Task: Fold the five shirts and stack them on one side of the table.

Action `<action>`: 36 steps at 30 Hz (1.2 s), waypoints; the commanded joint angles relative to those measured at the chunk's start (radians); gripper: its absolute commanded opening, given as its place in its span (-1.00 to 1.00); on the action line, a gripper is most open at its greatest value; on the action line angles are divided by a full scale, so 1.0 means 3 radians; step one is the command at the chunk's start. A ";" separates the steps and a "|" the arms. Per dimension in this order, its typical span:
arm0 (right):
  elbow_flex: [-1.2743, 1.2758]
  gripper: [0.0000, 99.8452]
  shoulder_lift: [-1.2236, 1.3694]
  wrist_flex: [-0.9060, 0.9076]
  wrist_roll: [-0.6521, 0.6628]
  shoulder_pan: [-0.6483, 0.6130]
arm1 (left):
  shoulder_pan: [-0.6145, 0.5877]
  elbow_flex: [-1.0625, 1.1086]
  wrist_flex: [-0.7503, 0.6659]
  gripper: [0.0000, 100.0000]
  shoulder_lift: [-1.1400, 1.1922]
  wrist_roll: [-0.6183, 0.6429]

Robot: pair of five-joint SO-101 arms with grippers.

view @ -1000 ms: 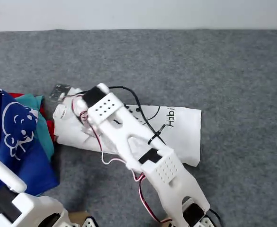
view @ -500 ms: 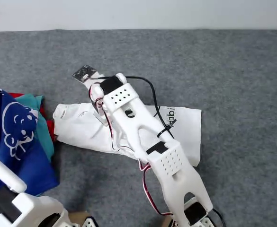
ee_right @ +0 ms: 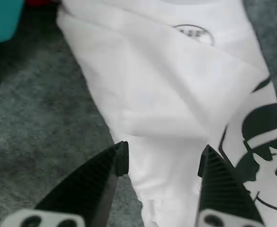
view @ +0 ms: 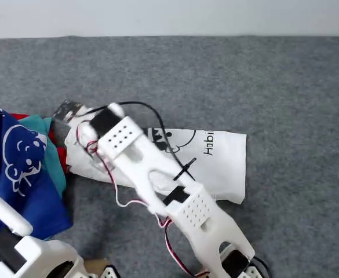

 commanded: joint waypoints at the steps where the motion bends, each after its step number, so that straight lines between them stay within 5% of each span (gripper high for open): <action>1: -0.0092 -0.50 -0.0105 -0.0090 0.0046 -0.0090 | 0.0031 -0.0008 -0.0041 -0.99 -0.0128 -0.0026; 13: -0.0614 -0.50 0.0217 -0.0990 0.0655 0.0683 | 0.0026 -0.0008 -0.0036 -0.99 -0.0128 -0.0026; 23: -0.0972 -0.50 0.0176 0.0197 0.0609 0.0662 | 0.0031 -0.0008 -0.0036 -0.99 -0.0128 -0.0026; 36: 0.1197 -0.50 -0.1307 0.0176 -0.0128 0.1133 | 0.0005 -0.0008 0.0159 -0.99 -0.0164 -0.0026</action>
